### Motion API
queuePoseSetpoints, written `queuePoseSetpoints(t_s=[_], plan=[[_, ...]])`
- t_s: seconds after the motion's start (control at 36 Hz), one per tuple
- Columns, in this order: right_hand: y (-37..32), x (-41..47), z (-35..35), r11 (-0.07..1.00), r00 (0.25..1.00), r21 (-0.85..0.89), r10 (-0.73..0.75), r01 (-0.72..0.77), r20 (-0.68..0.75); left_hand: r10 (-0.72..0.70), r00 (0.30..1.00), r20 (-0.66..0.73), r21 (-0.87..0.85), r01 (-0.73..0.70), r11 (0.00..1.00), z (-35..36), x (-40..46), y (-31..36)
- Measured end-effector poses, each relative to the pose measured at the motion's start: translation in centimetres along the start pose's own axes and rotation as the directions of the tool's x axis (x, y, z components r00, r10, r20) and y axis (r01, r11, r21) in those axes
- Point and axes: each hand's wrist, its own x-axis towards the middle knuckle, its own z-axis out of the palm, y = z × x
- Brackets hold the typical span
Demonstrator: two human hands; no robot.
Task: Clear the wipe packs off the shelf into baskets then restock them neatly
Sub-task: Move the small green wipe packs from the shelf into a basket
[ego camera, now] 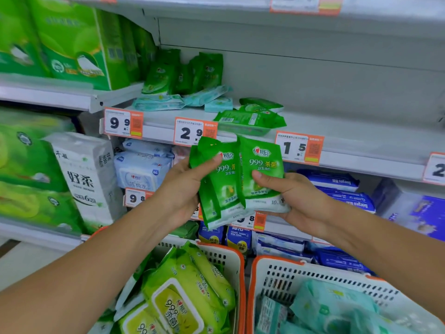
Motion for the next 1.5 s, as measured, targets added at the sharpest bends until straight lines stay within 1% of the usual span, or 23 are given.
queuePoseSetpoints(t_s=[0.11, 0.28, 0.44, 0.53, 0.58, 0.64, 0.69, 0.75, 0.78, 0.83, 0.86, 0.92, 0.94, 0.97, 1.0, 1.06, 1.11, 1.14, 1.19, 1.25, 1.33, 1.44, 1.5], plan=[[0.0, 0.0, 0.2, 0.998, 0.999, 0.065, 0.015, -0.013, -0.029, 0.044, 0.998, -0.038, 0.023, -0.043, 0.999, -0.5, 0.2, 0.1], [0.6, -0.2, 0.8, 1.0, 1.0, 0.022, 0.007, -0.007, 0.0, 0.05, 0.998, 0.041, 0.044, -0.052, 0.998, -0.8, -0.3, -0.2], [2.1, -0.1, 2.9, 0.989, 0.971, 0.043, 0.13, -0.142, 0.201, -0.003, 0.997, 0.08, 0.115, -0.007, 0.993, -2.7, -2.2, -0.3], [3.6, 0.5, 5.0, 0.982, 0.934, -0.076, 0.191, -0.176, 0.303, -0.073, 0.994, 0.08, 0.215, 0.054, 0.975, -5.3, -3.4, 0.3], [4.7, 1.0, 7.1, 0.978, 0.919, -0.161, 0.181, -0.132, 0.35, -0.131, 0.987, 0.09, 0.332, 0.094, 0.939, -7.5, -4.1, 0.9], [6.0, 2.1, 9.9, 0.965, 0.92, -0.259, 0.13, -0.032, 0.369, -0.124, 0.991, 0.049, 0.462, 0.087, 0.883, -10.3, -4.9, 1.8], [6.7, 4.0, 11.8, 0.908, 0.947, -0.39, -0.02, 0.152, 0.322, -0.091, 0.996, -0.019, 0.544, 0.087, 0.835, -12.8, -5.4, 3.2], [7.4, 6.0, 14.4, 0.779, 0.932, -0.531, -0.189, 0.335, 0.311, -0.07, 0.994, -0.081, 0.636, 0.105, 0.765, -16.2, -6.3, 4.9], [7.7, 7.1, 15.4, 0.664, 0.901, -0.611, -0.274, 0.43, 0.335, -0.072, 0.992, -0.103, 0.691, 0.124, 0.712, -17.7, -6.7, 5.7], [8.8, 9.4, 17.0, 0.359, 0.795, -0.715, -0.368, 0.6, 0.482, -0.085, 0.985, -0.149, 0.806, 0.17, 0.567, -20.5, -7.7, 6.9], [9.5, 10.5, 17.7, 0.224, 0.741, -0.719, -0.364, 0.658, 0.565, -0.097, 0.982, -0.162, 0.86, 0.188, 0.474, -21.7, -8.0, 7.2], [11.4, 12.3, 18.8, 0.074, 0.645, -0.657, -0.296, 0.751, 0.704, -0.177, 0.969, -0.171, 0.946, 0.212, 0.246, -23.6, -8.3, 7.2], [13.0, 13.2, 19.3, 0.005, 0.626, -0.643, -0.235, 0.766, 0.743, -0.239, 0.952, -0.191, 0.965, 0.227, 0.13, -24.5, -8.2, 6.7], [14.7, 13.9, 19.7, -0.079, 0.633, -0.648, -0.156, 0.757, 0.758, -0.312, 0.923, -0.226, 0.968, 0.248, 0.03, -25.3, -7.8, 6.1], [16.7, 14.7, 19.9, -0.146, 0.668, -0.669, -0.06, 0.729, 0.741, -0.388, 0.88, -0.274, 0.96, 0.276, -0.053, -26.2, -7.4, 5.1], [20.3, 15.5, 19.5, -0.161, 0.752, -0.735, 0.18, 0.659, 0.634, -0.521, 0.784, -0.339, 0.941, 0.272, -0.202, -27.1, -6.7, 2.5], [22.6, 15.5, 19.0, -0.129, 0.772, -0.821, 0.447, 0.556, 0.452, -0.634, 0.69, -0.35, 0.934, 0.206, -0.291, -27.6, -6.2, -0.6], [23.1, 15.6, 18.8, -0.131, 0.772, -0.855, 0.514, 0.502, 0.375, -0.658, 0.66, -0.361, 0.925, 0.163, -0.344, -27.4, -6.2, -1.8], [23.2, 16.3, 18.7, -0.115, 0.779, -0.9, 0.555, 0.421, 0.293, -0.67, 0.63, -0.393, 0.894, 0.093, -0.438, -26.9, -6.1, -4.0], [22.4, 17.2, 18.6, -0.083, 0.764, -0.913, 0.581, 0.399, 0.281, -0.667, 0.629, -0.399, 0.882, 0.063, -0.468, -26.2, -6.0, -4.7], [20.5, 17.7, 17.8, -0.121, 0.761, -0.91, 0.598, 0.396, 0.251, -0.633, 0.672, -0.384, 0.876, 0.049, -0.48, -25.5, -5.1, -3.6], [17.0, 17.2, 15.8, -0.061, 0.815, -0.912, 0.476, 0.405, 0.33, -0.568, 0.756, -0.327, 0.875, 0.015, -0.484, -24.4, -3.8, -0.5], [14.8, 16.3, 14.9, -0.03, 0.837, -0.904, 0.392, 0.427, 0.382, -0.532, 0.799, -0.278, 0.899, 0.021, -0.438, -23.8, -3.0, 0.7]])
